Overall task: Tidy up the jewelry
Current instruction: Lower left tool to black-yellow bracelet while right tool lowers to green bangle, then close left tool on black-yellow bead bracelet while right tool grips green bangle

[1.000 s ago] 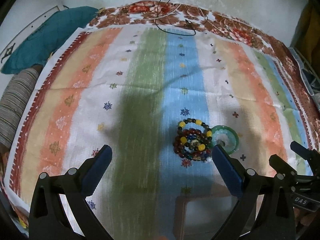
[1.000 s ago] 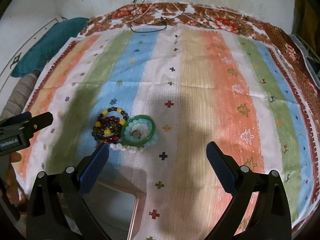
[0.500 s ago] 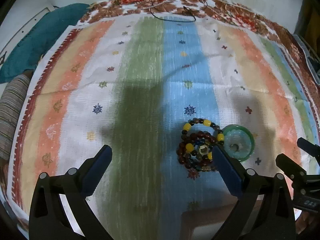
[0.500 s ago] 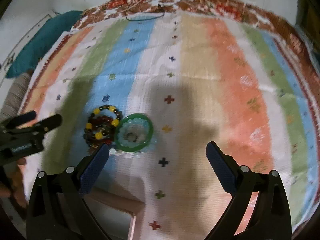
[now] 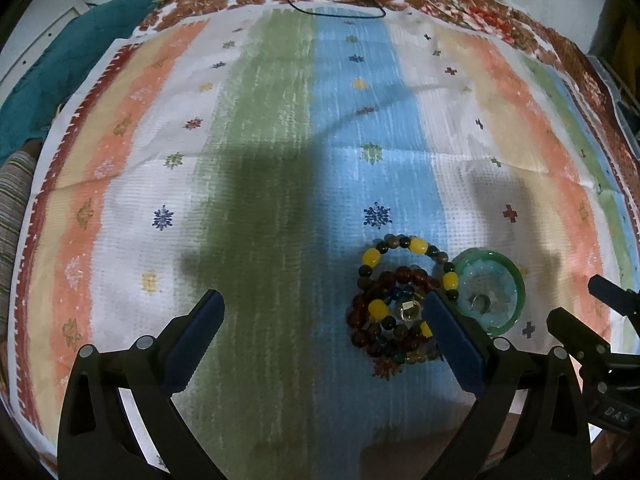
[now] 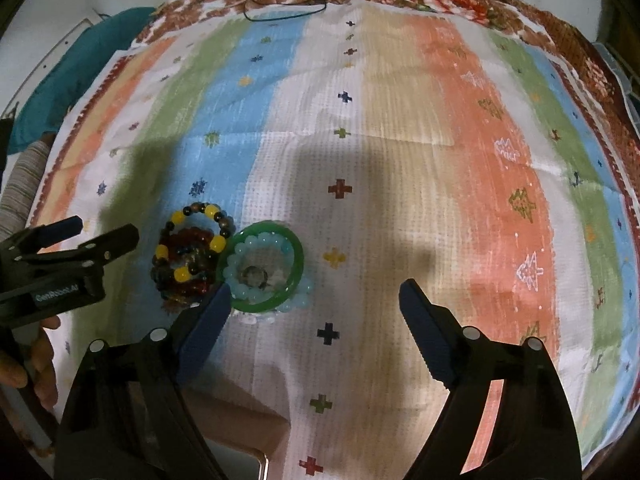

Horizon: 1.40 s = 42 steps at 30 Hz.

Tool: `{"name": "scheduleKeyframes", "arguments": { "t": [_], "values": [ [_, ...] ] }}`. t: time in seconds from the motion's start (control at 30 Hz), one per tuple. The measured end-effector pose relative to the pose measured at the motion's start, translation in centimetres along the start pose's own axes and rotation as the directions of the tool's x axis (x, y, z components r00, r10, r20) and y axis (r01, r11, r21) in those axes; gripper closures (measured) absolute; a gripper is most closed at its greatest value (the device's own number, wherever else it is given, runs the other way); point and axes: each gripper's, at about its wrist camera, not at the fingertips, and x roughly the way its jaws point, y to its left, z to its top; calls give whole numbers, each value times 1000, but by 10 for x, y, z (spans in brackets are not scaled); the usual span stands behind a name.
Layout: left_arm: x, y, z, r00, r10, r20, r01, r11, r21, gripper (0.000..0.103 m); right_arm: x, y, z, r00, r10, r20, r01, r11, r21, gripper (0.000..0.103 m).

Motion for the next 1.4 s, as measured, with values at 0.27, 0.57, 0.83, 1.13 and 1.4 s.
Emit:
{"name": "scheduleKeyframes", "arguments": {
  "t": [0.27,0.57,0.83,1.13,1.4],
  "values": [
    [20,-3,8,1000,16,-23,-16,1000,15,11,22,0,4,999,14,-49,-14,1000,10,30],
    [40,-4,13,998,43,-51,-41,998,48,27,37,1,9,996,28,-88,-28,1000,6,56],
    [58,-3,10,994,43,-99,-39,998,52,51,48,2,12,992,61,-113,-61,998,2,81],
    [56,3,10,994,55,-95,-51,998,48,92,49,6,9,993,60,-106,-62,998,-21,92],
    [30,4,14,997,41,-61,-39,999,38,92,29,7,11,997,60,-48,-63,996,-69,95]
  ]
}}
